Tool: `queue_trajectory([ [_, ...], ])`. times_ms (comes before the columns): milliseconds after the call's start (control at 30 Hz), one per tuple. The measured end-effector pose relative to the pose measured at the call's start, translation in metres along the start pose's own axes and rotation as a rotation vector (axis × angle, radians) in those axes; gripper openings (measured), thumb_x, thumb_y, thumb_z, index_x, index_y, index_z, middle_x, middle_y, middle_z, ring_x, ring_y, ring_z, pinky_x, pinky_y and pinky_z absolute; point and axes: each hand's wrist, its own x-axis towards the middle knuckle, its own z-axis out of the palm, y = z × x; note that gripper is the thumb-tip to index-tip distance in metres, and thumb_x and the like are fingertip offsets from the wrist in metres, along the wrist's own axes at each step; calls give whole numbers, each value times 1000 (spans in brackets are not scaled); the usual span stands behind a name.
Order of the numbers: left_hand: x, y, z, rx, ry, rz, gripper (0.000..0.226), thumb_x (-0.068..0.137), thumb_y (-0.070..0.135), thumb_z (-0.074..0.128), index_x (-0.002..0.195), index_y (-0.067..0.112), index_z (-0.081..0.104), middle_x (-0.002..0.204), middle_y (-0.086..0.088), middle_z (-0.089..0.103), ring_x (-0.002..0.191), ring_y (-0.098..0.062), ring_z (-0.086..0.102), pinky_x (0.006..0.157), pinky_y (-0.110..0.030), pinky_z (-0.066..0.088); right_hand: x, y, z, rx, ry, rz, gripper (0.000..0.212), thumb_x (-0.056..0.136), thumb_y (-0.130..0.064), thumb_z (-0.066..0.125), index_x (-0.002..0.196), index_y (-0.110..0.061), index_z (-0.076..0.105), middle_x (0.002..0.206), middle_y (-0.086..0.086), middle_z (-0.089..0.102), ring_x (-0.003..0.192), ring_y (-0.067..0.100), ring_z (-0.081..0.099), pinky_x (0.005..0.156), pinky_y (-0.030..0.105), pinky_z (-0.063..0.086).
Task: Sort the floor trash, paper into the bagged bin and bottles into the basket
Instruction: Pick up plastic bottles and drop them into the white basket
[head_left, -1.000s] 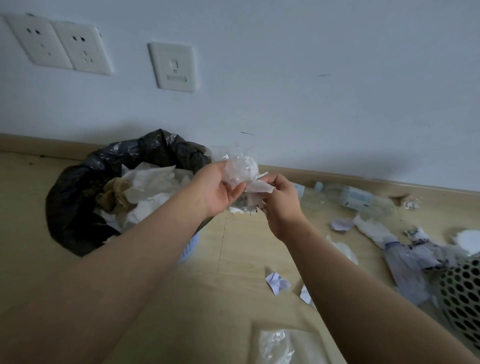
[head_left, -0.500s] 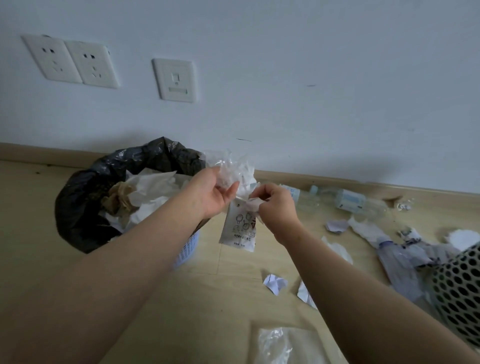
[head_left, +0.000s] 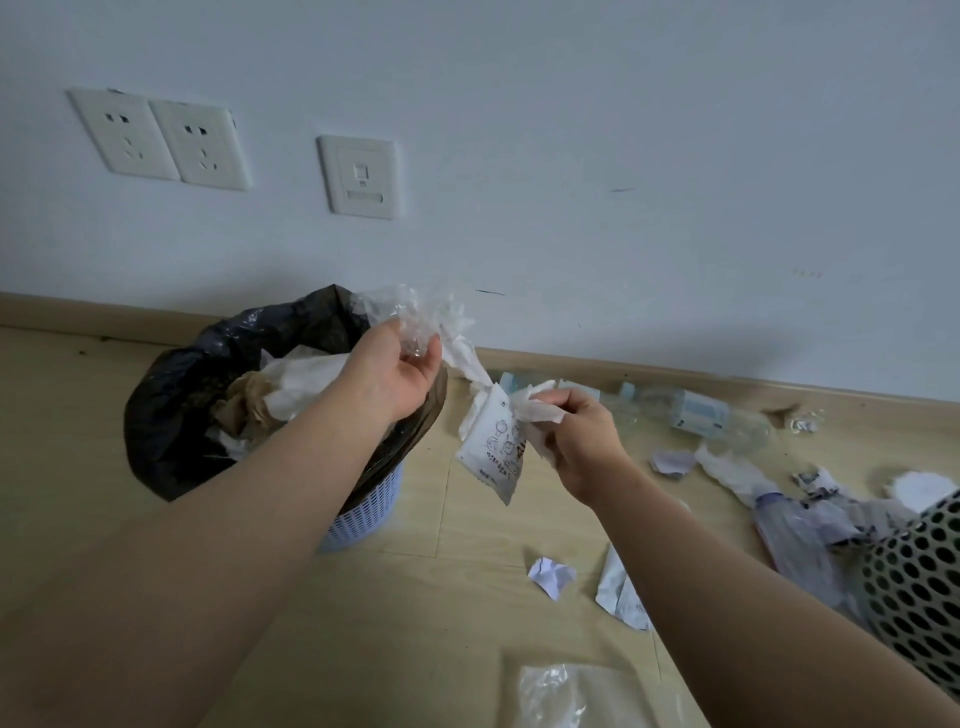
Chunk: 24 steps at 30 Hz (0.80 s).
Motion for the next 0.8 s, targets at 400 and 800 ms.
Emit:
queue_trajectory([
  [400, -6, 6, -8, 310, 9, 88, 14, 89, 4, 51, 101, 5, 58, 92, -10, 57, 63, -19, 57, 38, -16, 47, -4, -6, 15, -195, 142, -127, 25, 75, 6, 65, 64, -15, 57, 68, -2, 59, 67, 14, 56, 65, 23, 47],
  [800, -7, 46, -65, 888, 401, 765, 34, 85, 11, 50, 115, 20, 40, 91, -2, 51, 68, -26, 56, 53, -34, 53, -17, -27, 125, -440, 92, -431, 31, 79, 1, 50, 67, -28, 51, 86, 5, 57, 70, 17, 50, 54, 22, 36],
])
